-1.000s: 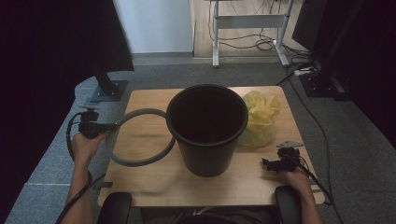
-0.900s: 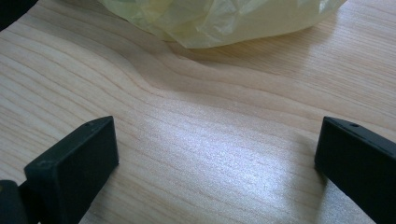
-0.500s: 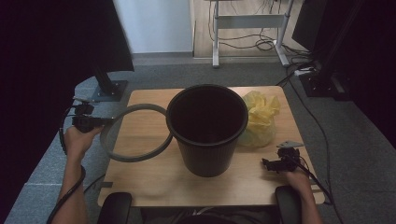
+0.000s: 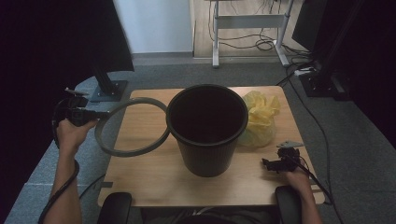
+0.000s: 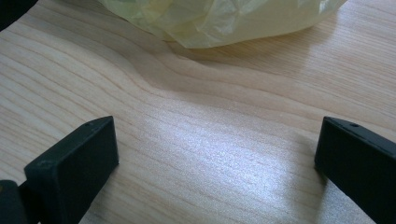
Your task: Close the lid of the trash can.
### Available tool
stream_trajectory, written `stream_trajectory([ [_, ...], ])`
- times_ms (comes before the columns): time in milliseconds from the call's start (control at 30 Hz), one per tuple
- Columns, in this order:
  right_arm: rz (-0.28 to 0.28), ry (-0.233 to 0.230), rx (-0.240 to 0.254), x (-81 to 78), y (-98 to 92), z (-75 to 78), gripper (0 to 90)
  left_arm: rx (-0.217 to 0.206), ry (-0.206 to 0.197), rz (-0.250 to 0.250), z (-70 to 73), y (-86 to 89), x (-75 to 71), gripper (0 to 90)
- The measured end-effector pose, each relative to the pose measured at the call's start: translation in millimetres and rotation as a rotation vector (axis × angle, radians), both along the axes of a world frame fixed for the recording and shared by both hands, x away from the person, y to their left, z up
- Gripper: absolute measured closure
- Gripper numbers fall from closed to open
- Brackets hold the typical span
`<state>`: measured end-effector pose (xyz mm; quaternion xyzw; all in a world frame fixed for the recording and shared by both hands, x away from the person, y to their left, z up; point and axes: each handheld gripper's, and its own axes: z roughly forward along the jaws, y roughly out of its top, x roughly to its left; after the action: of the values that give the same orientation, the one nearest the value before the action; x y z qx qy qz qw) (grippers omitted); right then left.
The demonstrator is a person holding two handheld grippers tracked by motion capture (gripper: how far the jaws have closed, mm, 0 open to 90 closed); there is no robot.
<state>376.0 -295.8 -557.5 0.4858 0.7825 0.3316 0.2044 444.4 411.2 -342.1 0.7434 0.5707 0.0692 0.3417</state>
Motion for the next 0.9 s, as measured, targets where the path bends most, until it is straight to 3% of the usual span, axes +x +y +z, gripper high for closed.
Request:
stream_trajectory([
  [733,0.0,0.0,0.001,0.0,0.0,0.0,0.0,-0.022,-0.015,0.022,41.1,11.4,-4.2,79.5],
  [900,0.0,0.0,0.001,0.0,0.1,0.0,0.0,-0.031,-0.034,0.024,53.9,10.8,-6.2,79.5],
])
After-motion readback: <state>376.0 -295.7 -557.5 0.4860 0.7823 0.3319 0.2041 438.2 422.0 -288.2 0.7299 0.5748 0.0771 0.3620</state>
